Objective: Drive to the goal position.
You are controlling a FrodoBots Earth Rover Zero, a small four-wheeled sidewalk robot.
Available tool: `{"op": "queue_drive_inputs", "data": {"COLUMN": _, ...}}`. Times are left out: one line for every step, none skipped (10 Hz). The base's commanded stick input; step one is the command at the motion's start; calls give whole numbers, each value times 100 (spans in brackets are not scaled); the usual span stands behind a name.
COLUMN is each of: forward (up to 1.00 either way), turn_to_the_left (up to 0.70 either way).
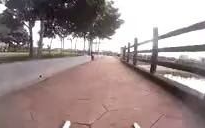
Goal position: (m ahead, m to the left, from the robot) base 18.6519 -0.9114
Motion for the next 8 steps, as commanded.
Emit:
{"op": "queue_drive_inputs", "data": {"forward": 100, "turn_to_the_left": 0}}
{"op": "queue_drive_inputs", "data": {"forward": 100, "turn_to_the_left": 0}}
{"op": "queue_drive_inputs", "data": {"forward": 100, "turn_to_the_left": -10}}
{"op": "queue_drive_inputs", "data": {"forward": 100, "turn_to_the_left": -37}}
{"op": "queue_drive_inputs", "data": {"forward": 100, "turn_to_the_left": -35}}
{"op": "queue_drive_inputs", "data": {"forward": 100, "turn_to_the_left": -31}}
{"op": "queue_drive_inputs", "data": {"forward": 100, "turn_to_the_left": -28}}
{"op": "queue_drive_inputs", "data": {"forward": 100, "turn_to_the_left": -9}}
